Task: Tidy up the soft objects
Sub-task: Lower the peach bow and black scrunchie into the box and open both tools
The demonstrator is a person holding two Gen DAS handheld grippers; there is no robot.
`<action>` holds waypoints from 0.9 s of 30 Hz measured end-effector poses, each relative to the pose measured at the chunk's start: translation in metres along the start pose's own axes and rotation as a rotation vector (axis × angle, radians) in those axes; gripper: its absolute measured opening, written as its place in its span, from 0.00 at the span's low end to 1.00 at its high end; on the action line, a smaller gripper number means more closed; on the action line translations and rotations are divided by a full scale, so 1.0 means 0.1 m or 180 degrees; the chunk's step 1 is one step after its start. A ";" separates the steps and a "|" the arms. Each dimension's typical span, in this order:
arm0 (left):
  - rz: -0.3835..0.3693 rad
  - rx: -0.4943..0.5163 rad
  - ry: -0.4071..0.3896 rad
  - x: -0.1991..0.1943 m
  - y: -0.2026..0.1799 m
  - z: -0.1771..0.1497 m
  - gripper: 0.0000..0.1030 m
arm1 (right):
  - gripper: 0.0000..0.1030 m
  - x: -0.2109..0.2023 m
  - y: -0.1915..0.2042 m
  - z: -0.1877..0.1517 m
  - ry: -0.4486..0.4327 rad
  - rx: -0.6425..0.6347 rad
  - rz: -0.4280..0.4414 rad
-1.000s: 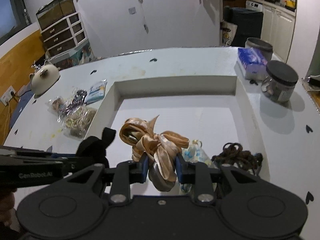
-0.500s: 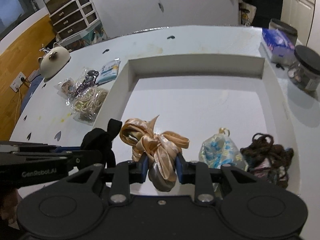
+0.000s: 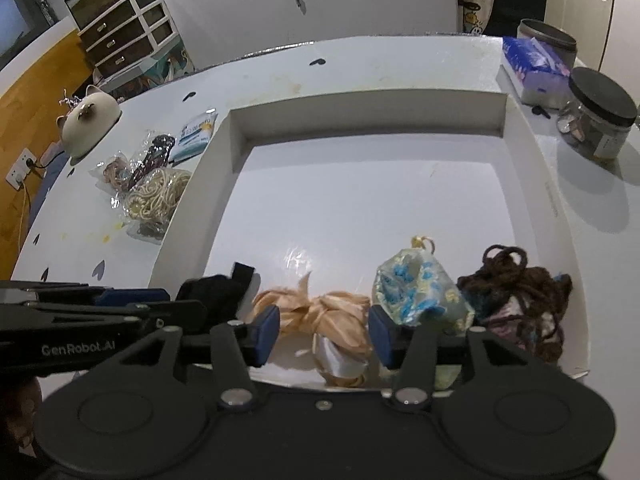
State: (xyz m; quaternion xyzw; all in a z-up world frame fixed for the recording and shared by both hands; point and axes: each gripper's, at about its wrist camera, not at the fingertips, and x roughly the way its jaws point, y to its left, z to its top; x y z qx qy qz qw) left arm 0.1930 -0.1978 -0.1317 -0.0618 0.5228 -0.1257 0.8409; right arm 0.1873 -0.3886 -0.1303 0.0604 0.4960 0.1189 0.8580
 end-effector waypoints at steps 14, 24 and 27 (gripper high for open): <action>-0.0001 0.0120 -0.0201 -0.21 -0.05 0.03 0.70 | 0.84 -0.40 -0.08 0.05 -0.0389 -0.0036 -0.0232; 0.0101 0.0085 -0.0365 -0.41 0.06 0.04 0.98 | 1.00 -0.56 -0.02 0.03 -0.0503 -0.0054 -0.0511; 0.0157 0.0068 -0.0401 -0.46 0.12 0.03 1.00 | 1.00 -0.58 0.02 0.01 -0.0532 -0.0039 -0.0541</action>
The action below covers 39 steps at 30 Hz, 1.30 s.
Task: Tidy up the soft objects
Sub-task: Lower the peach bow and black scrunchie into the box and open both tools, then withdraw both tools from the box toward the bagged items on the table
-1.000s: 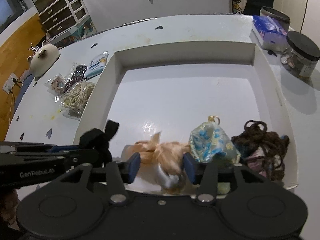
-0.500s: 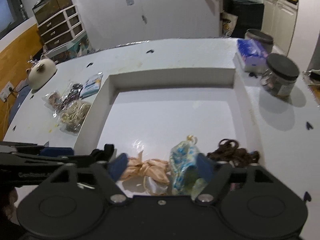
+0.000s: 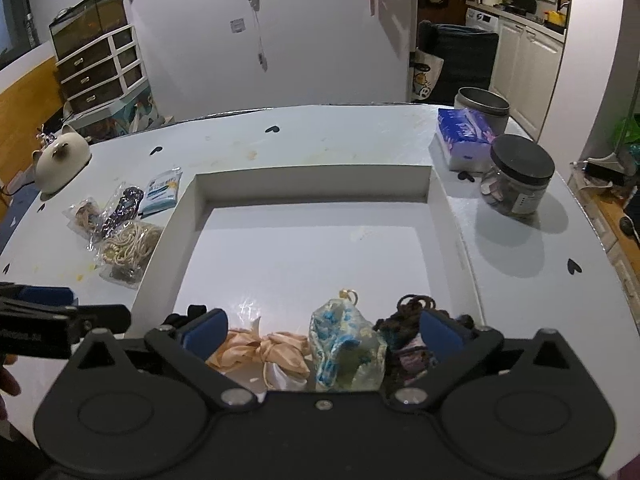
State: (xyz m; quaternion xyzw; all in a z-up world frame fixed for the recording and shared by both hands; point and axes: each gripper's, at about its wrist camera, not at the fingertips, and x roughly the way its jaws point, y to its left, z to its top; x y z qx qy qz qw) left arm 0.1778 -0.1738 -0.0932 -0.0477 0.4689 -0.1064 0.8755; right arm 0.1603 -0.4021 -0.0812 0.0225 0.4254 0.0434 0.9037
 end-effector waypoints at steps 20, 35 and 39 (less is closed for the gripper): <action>0.0129 -0.0048 -0.0338 -0.40 0.64 -0.01 1.00 | 1.00 -0.17 0.60 -0.04 -0.0241 0.0085 -0.0181; 0.0234 -0.0145 -0.0472 -0.68 1.47 -0.02 1.00 | 1.00 -0.08 1.41 -0.04 -0.0346 0.0098 -0.0129; 0.0279 -0.0235 -0.0490 -0.73 1.72 -0.03 1.00 | 1.00 -0.02 1.65 -0.02 -0.0349 0.0028 -0.0082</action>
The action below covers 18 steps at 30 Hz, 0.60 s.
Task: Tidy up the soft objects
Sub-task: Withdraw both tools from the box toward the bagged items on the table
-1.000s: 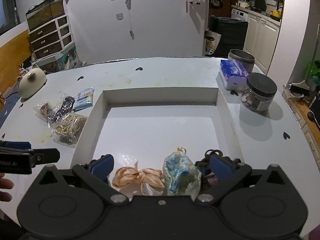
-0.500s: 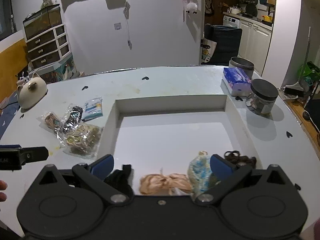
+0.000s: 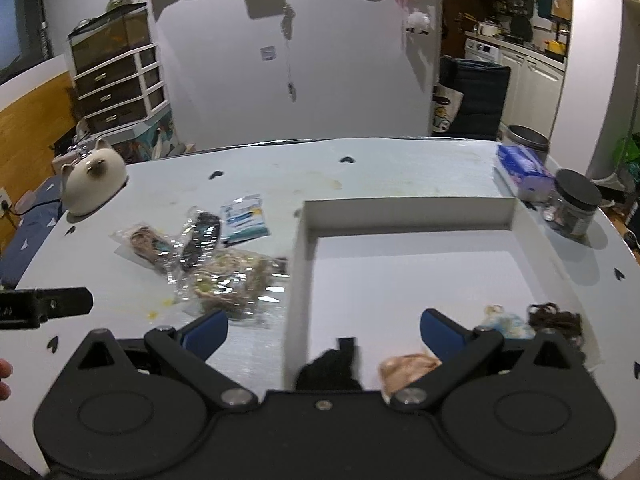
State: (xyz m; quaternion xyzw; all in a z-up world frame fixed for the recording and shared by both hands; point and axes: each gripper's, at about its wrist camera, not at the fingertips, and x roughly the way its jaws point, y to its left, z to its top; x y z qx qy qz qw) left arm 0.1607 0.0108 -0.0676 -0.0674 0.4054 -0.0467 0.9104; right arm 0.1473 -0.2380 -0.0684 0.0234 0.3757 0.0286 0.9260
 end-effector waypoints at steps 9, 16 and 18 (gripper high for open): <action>0.0052 -0.0303 -0.0094 0.04 0.46 0.11 1.00 | 1.00 0.17 0.40 0.09 -0.0075 -0.0258 0.0122; 0.0153 -0.0605 -0.0158 0.24 0.74 0.38 1.00 | 1.00 0.40 0.64 0.25 -0.0098 -0.0418 0.0176; 0.0169 -0.0675 -0.0143 0.34 0.79 0.47 1.00 | 1.00 0.49 0.71 0.31 -0.0091 -0.0462 0.0198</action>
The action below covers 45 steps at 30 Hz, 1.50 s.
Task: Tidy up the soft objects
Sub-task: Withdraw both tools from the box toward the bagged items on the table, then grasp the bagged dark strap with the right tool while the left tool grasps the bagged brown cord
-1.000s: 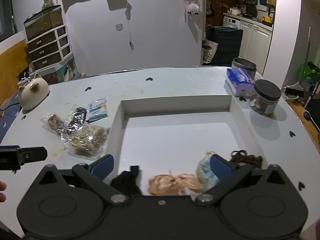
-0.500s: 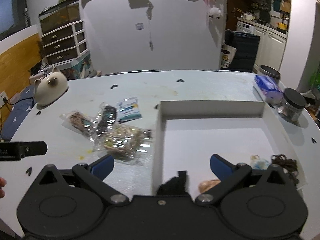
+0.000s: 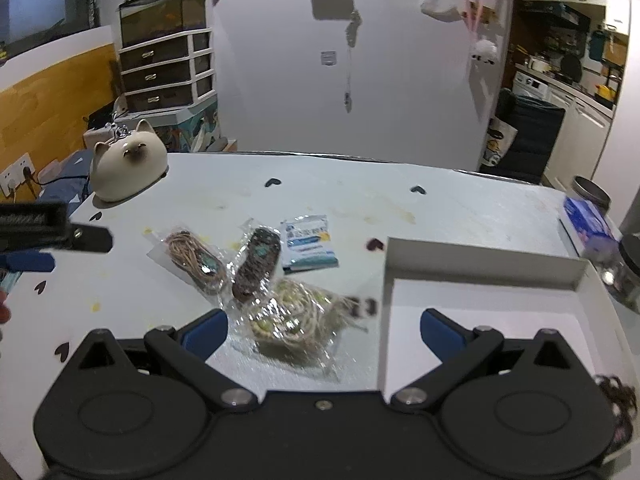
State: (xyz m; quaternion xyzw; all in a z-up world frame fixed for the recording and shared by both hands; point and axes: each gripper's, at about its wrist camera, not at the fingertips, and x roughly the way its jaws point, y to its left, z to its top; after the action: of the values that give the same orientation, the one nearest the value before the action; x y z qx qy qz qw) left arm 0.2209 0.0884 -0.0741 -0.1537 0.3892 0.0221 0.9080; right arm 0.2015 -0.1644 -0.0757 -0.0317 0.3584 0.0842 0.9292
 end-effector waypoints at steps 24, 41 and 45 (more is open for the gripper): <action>0.0533 0.0267 0.0716 1.67 -0.15 0.37 1.00 | 1.00 0.71 0.03 0.28 0.0301 0.0054 0.0095; 0.0501 -0.0012 0.0775 1.40 0.55 0.28 1.00 | 0.99 1.37 0.08 0.65 0.0507 0.0453 0.0396; 0.0236 -0.0571 0.0731 1.42 0.50 0.46 1.00 | 0.98 1.39 0.11 0.63 0.0540 0.0437 0.0399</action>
State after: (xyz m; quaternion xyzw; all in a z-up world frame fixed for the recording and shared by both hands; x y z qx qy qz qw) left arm 0.3443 0.1383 -0.1587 -0.2213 0.4924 0.0726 0.8386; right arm 0.3424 -0.1274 -0.1220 0.0474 0.4419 0.1144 0.8885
